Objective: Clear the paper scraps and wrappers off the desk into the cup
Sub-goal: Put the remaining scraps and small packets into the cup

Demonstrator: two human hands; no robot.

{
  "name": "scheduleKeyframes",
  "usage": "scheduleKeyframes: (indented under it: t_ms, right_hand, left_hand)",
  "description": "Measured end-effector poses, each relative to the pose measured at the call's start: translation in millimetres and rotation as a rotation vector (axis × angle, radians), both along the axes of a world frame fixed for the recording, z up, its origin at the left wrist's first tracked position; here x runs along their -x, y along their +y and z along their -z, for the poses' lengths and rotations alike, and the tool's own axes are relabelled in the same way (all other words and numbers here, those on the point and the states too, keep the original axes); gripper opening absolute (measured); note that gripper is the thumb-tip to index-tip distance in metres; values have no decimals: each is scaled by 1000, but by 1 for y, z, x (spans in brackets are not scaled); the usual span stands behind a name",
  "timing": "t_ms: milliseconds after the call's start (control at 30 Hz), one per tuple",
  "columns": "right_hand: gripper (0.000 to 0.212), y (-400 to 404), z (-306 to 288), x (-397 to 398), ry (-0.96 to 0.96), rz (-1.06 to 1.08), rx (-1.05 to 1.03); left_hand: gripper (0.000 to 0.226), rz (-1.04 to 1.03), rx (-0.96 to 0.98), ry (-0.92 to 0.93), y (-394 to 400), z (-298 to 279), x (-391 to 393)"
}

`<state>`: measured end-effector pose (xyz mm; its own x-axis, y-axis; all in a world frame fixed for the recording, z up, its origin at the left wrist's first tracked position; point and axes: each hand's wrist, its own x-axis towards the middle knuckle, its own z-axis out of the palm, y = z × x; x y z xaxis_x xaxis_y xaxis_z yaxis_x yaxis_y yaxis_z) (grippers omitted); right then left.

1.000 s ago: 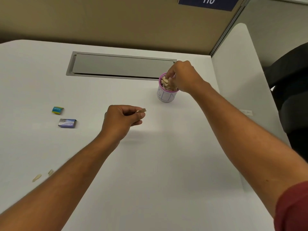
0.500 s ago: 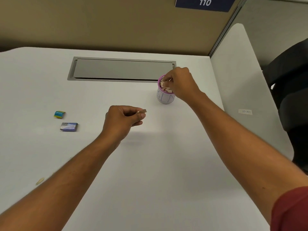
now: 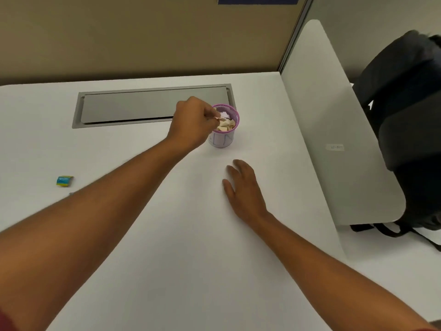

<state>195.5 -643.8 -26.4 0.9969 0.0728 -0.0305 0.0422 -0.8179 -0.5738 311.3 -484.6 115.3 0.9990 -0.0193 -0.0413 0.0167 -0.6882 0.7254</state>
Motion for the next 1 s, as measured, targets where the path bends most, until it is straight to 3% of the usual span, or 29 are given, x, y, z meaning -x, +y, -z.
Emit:
scheduleKeyframes:
  t_ms: [200,400,500,767,1000]
  right_hand:
    - [46,9,5,3,-116,27,93]
    - [46,9,11,3,-141,23,119]
    - [46,9,13,2,-144,26,135]
    - [45,11,16,2,-170,47,135]
    - [45,11,19,2,-181,46,151]
  left_hand:
    - [31,225,-390,-19,-21,8,-33]
    - [40,336,-401,-20,-14,-2,-43]
    - [30,301,-426,-35,-16,-2,-48]
    - [24,385,-848,-97,-32,28,-49]
    - [18,396,-836,-115,-29,33,-57]
